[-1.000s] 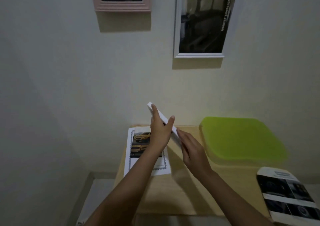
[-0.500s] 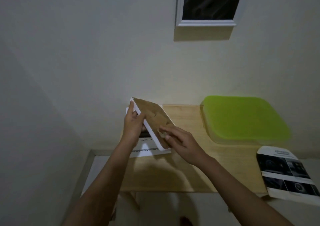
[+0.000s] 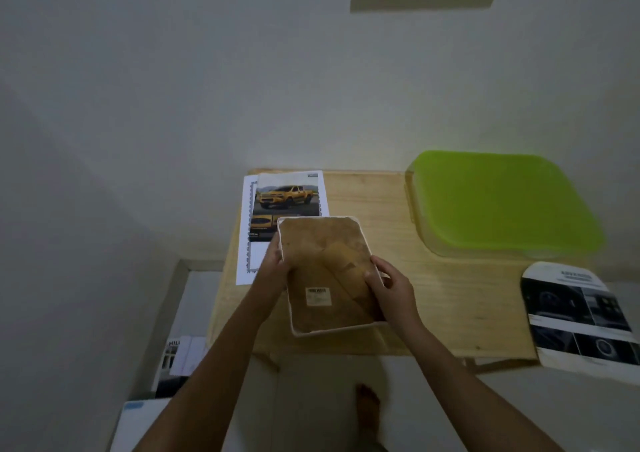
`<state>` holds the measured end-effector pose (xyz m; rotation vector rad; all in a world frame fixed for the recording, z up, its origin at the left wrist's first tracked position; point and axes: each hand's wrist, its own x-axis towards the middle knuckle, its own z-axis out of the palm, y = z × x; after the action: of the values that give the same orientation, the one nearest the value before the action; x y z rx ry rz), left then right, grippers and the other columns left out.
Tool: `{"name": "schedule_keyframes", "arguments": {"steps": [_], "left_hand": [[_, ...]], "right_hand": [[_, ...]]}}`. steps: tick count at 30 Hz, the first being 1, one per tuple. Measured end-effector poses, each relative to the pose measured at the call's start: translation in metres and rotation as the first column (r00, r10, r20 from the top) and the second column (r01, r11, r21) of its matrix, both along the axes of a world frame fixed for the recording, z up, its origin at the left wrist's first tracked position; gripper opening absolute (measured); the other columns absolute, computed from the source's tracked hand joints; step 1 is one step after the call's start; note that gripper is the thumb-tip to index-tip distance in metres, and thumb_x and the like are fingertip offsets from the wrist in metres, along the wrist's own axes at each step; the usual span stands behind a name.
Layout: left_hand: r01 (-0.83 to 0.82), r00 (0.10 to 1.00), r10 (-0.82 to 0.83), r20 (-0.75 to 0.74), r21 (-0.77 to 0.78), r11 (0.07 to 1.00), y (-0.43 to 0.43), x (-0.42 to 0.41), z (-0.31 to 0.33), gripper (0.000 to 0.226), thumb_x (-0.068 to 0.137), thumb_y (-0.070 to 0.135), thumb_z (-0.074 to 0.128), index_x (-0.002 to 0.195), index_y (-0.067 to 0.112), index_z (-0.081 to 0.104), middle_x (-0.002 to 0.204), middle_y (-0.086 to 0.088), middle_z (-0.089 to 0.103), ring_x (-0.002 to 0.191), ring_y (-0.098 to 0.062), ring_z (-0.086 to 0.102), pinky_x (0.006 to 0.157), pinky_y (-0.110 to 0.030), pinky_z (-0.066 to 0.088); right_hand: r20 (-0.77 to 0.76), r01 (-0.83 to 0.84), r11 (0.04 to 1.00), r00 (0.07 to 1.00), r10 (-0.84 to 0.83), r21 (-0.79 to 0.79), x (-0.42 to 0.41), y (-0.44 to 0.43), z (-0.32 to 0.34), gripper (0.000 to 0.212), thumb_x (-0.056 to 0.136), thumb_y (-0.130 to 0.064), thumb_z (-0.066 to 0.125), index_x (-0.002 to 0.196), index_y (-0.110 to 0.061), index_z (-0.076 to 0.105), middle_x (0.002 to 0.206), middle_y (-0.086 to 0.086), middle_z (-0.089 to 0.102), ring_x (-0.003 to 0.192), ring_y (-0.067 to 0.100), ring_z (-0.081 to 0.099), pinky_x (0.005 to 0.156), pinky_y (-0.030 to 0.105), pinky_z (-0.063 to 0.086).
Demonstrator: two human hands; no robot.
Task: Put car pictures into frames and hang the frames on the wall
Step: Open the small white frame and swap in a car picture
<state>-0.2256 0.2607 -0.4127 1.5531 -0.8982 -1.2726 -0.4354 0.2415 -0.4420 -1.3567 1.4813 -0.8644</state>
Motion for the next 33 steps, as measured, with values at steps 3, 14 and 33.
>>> {"name": "schedule_keyframes", "arguments": {"steps": [3, 14, 33], "left_hand": [[-0.015, 0.987, -0.004, 0.158, 0.120, 0.993, 0.008, -0.020, -0.030, 0.064, 0.090, 0.035, 0.053, 0.143, 0.021, 0.021, 0.147, -0.010, 0.032, 0.133, -0.029, 0.035, 0.107, -0.053, 0.034], [0.037, 0.932, -0.096, 0.349, 0.172, 0.984, 0.001, -0.039, -0.066, 0.085, 0.085, 0.008, 0.060, 0.147, 0.017, 0.004, 0.151, -0.013, 0.012, 0.138, -0.028, 0.019, 0.110, -0.042, 0.026], [0.222, 0.710, -0.257, 0.656, 0.138, 0.965, 0.046, -0.036, -0.093, 0.117, 0.063, 0.081, 0.046, 0.146, 0.025, -0.014, 0.156, 0.003, -0.011, 0.143, -0.013, -0.005, 0.114, -0.035, 0.012]], "right_hand": [[-0.046, 0.006, 1.000, 0.999, -0.007, -0.022, -0.008, 0.010, -0.011, 0.034, 0.091, -0.018, 0.057, 0.124, -0.013, 0.057, 0.112, -0.007, 0.058, 0.102, 0.011, 0.056, 0.080, 0.012, 0.045], [-0.276, -0.108, 0.992, 0.957, 0.088, -0.060, -0.026, 0.015, -0.047, 0.050, 0.086, -0.014, 0.062, 0.133, -0.005, 0.046, 0.127, 0.011, 0.057, 0.118, 0.022, 0.052, 0.099, 0.026, 0.038], [-0.461, -0.233, 0.972, 0.866, 0.195, -0.027, -0.006, -0.086, -0.046, 0.048, 0.087, -0.018, 0.059, 0.133, -0.010, 0.047, 0.122, 0.016, 0.047, 0.114, 0.028, 0.045, 0.091, 0.022, 0.031]]}}
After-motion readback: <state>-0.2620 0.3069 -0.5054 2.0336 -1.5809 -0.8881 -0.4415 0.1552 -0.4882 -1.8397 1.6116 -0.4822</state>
